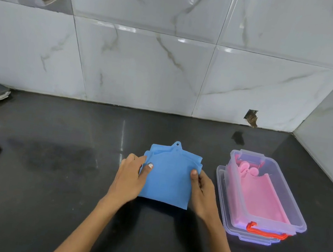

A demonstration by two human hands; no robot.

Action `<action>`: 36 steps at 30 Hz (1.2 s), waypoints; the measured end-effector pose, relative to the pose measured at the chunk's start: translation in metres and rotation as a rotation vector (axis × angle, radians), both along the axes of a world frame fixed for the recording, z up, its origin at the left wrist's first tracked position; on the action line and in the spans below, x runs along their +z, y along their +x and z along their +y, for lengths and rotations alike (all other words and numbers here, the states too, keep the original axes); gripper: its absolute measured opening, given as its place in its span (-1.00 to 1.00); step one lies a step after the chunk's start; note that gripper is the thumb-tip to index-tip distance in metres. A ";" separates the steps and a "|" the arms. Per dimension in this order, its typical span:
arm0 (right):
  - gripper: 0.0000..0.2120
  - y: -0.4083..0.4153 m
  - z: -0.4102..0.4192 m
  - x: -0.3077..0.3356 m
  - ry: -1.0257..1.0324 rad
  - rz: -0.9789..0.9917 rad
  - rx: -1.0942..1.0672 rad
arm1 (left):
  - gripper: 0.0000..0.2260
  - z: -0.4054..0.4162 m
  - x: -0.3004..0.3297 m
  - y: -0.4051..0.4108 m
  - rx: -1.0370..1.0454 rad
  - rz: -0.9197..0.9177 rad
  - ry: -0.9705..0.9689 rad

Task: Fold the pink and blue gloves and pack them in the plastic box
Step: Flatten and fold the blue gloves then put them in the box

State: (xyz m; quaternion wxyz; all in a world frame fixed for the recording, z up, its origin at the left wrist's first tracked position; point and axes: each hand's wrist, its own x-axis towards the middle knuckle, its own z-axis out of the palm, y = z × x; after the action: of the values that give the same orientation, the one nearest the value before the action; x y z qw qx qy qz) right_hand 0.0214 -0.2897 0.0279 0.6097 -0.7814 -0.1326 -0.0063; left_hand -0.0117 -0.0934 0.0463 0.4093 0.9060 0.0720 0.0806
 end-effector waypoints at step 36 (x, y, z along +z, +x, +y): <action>-0.56 0.010 0.071 -0.012 -0.082 0.635 0.024 | -0.70 0.034 -0.021 0.002 0.348 0.399 -0.451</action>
State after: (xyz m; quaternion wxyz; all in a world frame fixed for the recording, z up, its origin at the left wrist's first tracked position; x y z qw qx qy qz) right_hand 0.0313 -0.2183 0.0158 0.5889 -0.7665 0.0547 0.2505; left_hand -0.0101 -0.0593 0.0256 0.5574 0.7646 0.3201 -0.0476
